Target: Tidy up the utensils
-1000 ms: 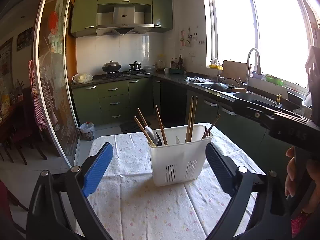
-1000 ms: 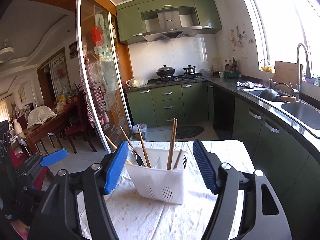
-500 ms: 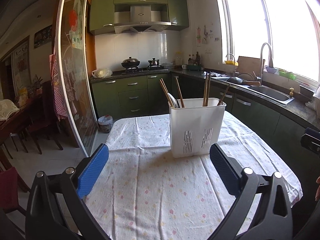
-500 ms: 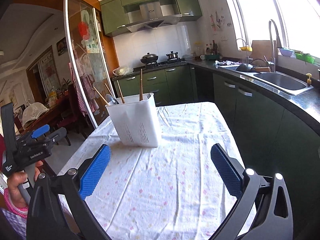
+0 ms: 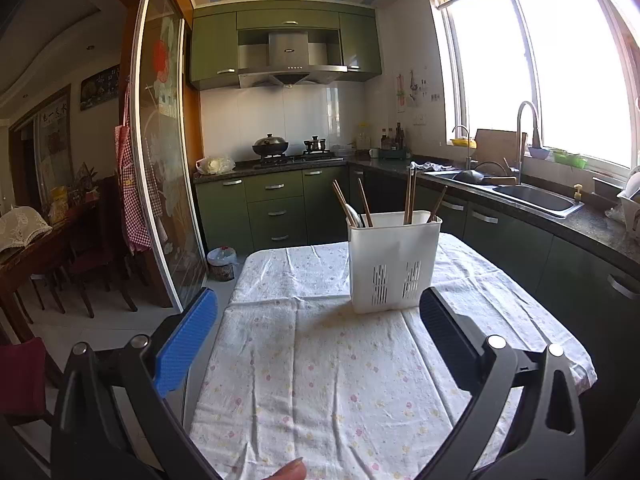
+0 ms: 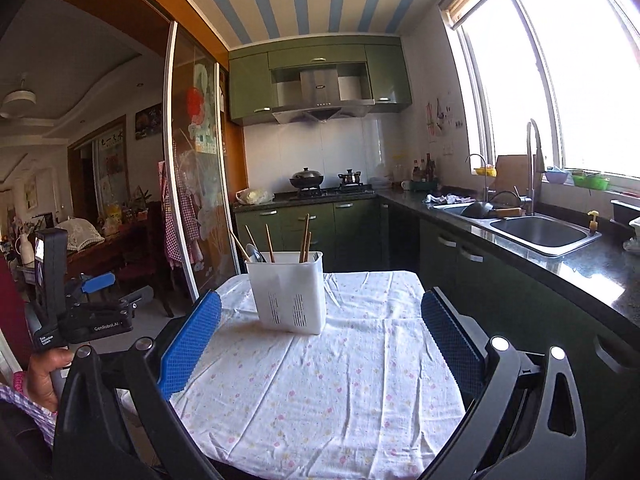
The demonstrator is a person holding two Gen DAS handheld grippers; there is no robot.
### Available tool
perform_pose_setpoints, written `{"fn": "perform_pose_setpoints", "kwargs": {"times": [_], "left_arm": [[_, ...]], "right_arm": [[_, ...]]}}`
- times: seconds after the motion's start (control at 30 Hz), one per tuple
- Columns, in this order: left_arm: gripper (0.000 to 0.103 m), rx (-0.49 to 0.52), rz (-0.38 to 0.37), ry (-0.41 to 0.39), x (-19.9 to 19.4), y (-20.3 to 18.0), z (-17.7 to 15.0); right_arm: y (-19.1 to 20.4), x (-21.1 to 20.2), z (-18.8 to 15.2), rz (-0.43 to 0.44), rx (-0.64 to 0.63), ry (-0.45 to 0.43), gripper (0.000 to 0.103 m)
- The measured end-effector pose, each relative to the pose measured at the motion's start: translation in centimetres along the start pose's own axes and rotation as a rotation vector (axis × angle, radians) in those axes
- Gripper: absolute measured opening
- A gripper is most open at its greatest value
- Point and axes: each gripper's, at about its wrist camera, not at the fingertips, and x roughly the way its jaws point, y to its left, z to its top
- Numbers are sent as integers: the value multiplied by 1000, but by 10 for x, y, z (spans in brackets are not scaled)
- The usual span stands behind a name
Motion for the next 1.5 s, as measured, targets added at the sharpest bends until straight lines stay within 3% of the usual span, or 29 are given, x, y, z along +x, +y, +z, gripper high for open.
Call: {"fn": "perform_pose_setpoints", "kwargs": {"times": [0.57, 1.5], "left_arm": [[96, -6, -8, 41, -3, 9, -3], [96, 5, -19, 40, -3, 5, 0]], "right_arm": [[6, 8, 3, 20, 2, 24, 99], [8, 17, -1, 40, 15, 36, 99]]}}
